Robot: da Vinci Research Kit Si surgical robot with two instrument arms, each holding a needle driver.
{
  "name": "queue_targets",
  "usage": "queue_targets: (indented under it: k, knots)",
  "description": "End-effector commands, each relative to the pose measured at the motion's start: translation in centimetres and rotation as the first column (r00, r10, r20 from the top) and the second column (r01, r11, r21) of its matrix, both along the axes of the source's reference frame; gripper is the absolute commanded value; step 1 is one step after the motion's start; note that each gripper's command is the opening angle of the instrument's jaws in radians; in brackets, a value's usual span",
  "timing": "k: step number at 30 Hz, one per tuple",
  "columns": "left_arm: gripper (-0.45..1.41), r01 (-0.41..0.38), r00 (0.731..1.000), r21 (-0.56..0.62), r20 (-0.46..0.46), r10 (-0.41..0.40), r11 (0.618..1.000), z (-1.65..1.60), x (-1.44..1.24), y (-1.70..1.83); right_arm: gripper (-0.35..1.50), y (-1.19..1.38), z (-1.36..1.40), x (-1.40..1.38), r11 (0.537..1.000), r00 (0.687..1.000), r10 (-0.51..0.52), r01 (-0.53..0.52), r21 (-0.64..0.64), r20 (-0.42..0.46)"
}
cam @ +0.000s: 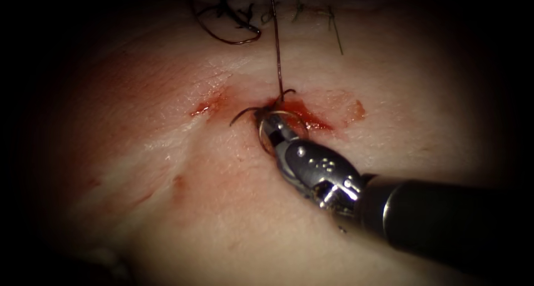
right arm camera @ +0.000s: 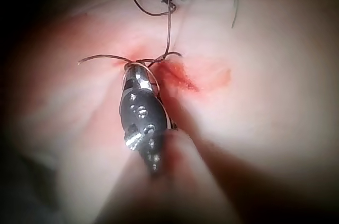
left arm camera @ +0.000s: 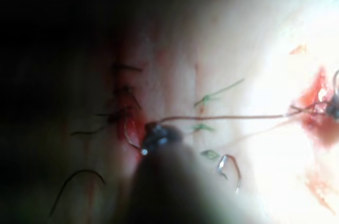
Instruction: Wound Closure
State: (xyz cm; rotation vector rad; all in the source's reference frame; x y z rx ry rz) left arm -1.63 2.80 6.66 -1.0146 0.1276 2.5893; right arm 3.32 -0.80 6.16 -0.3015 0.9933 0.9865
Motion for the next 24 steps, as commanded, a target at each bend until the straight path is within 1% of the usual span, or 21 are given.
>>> queue_targets:
  k: [1, 4, 11, 13, 18, 24]
  knots:
    - [-0.45, 0.001, 1.0, 0.001, 0.002, -0.001, 1.0, 0.05, -0.05, 0.06, -0.35, -0.12, 0.07, 0.09, 1.0, 1.0, -0.006, 0.006, 0.006, -0.002]
    - [-0.45, 0.008, 1.0, 0.005, 0.006, -0.008, 1.0, 0.03, -0.05, 0.2, -0.35, -0.18, 0.08, 0.11, 1.0, 1.0, -0.013, 0.013, 0.009, 0.001]
    - [-0.45, 0.048, 0.999, 0.007, 0.02, -0.048, 0.999, -0.01, -0.1, 0.7, -0.35, -0.29, 0.05, 0.19, 1.0, 1.0, -0.024, 0.024, 0.012, 0.001]
    - [-0.45, 0.059, 0.998, 0.013, 0.026, -0.059, 0.998, 0.01, -0.18, 0.85, -0.35, -0.38, 0.08, 0.23, 0.999, 0.999, -0.036, 0.035, 0.017, 0.006]
    - [-0.45, 0.068, 0.996, 0.02, 0.049, -0.069, 0.998, 0.09, -0.35, 1.06, -0.35, -0.51, 0.09, 0.27, 0.998, 0.999, -0.052, 0.052, 0.021, 0.01]
    - [-0.45, 0.078, 0.995, 0.017, 0.056, -0.079, 0.997, 0.17, -0.49, 1.31, -0.35, -0.67, -0.02, 0.33, 0.997, 0.997, -0.072, 0.072, 0.028, 0.005]
